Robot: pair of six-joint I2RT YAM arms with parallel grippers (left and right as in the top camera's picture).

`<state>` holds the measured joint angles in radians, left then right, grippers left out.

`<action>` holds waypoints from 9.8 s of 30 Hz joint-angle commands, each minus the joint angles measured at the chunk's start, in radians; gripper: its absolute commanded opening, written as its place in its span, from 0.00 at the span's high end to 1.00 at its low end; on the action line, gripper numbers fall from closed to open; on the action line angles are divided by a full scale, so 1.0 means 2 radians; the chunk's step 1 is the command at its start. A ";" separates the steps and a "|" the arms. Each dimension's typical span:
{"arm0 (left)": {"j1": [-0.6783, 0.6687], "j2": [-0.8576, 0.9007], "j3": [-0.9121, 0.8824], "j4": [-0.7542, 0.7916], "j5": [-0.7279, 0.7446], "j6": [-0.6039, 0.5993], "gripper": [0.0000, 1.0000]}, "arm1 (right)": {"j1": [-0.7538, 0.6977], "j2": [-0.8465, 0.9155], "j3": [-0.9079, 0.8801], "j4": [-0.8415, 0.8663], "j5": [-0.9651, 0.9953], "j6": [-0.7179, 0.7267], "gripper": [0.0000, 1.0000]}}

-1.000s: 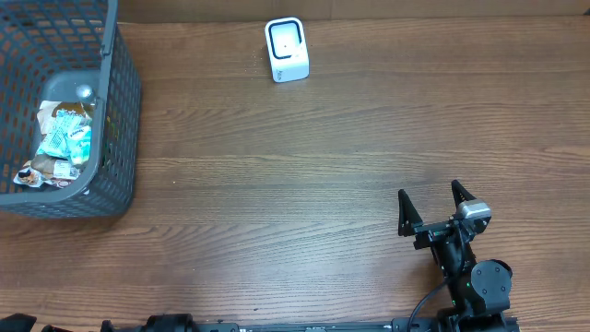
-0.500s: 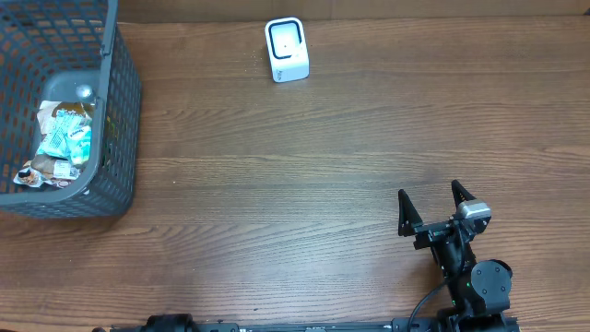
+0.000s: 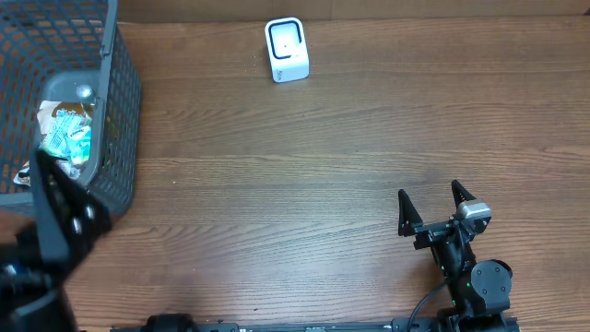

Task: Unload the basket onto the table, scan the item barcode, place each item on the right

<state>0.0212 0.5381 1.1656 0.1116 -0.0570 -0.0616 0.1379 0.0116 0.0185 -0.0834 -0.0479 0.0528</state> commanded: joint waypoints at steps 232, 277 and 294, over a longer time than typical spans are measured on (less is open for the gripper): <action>-0.326 0.896 0.737 -0.805 -0.020 -0.309 0.82 | -0.002 -0.004 -0.005 0.001 0.002 -0.001 0.00; -0.416 0.897 0.621 -0.704 -0.080 -0.375 0.79 | -0.002 -0.004 -0.005 0.001 0.002 -0.001 0.00; -0.417 0.899 0.608 -0.706 -0.080 -0.375 0.79 | -0.002 -0.004 -0.005 0.001 0.003 -0.001 0.00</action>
<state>-0.8055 2.3287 2.3985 -1.3071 -0.1959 -0.7944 0.1379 0.0120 0.0185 -0.0834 -0.0475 0.0525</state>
